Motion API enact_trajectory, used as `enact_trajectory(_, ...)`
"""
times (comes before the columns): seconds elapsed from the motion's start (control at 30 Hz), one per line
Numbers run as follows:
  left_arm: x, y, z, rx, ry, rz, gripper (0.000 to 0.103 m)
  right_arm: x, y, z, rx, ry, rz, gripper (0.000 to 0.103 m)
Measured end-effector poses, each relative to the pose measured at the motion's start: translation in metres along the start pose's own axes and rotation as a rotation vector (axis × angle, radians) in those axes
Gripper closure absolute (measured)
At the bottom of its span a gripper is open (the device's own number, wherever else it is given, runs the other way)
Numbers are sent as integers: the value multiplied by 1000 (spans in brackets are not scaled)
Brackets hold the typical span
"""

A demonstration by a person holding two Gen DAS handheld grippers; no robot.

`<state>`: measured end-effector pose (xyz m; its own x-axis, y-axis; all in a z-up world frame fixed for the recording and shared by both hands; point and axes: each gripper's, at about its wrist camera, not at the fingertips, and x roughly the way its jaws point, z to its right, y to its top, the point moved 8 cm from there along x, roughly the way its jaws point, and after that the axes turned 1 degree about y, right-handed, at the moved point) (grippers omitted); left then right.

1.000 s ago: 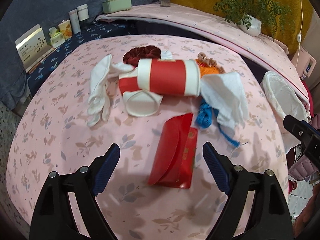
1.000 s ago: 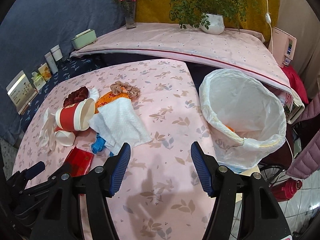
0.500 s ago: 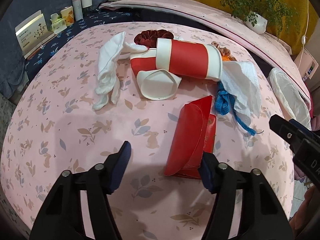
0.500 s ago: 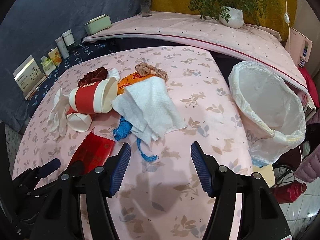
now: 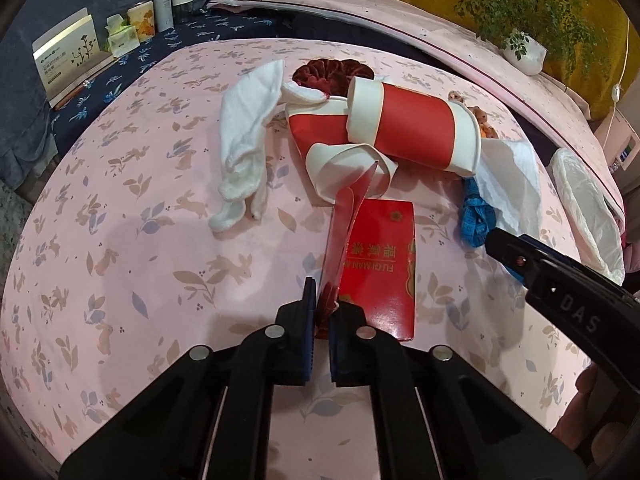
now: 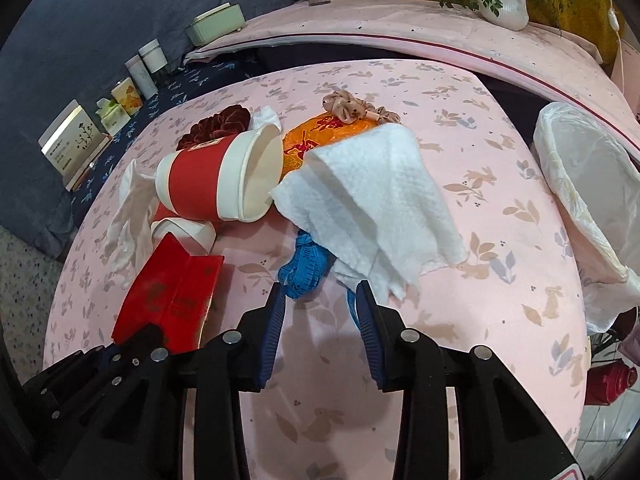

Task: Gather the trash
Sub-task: 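Grasp the red envelope with the left tool while the right tool grasps the blue tape measure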

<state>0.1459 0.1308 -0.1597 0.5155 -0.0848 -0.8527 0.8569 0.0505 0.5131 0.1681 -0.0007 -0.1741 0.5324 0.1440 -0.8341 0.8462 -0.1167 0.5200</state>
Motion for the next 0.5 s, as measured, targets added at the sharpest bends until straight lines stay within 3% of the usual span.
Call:
enact_trajectory(0.37,8,8,7,-4,-15,-3,100,30,11,-5,2,-4,-24,69)
enact_trajectory(0.47,8,9,9,-5,-17,-4,101,31,11,-4,-8,-13,-19,74)
enact_trajectory(0.5,7,8,9,-4,-16,-3,101,31,10,-4,-14,-15,-19,85)
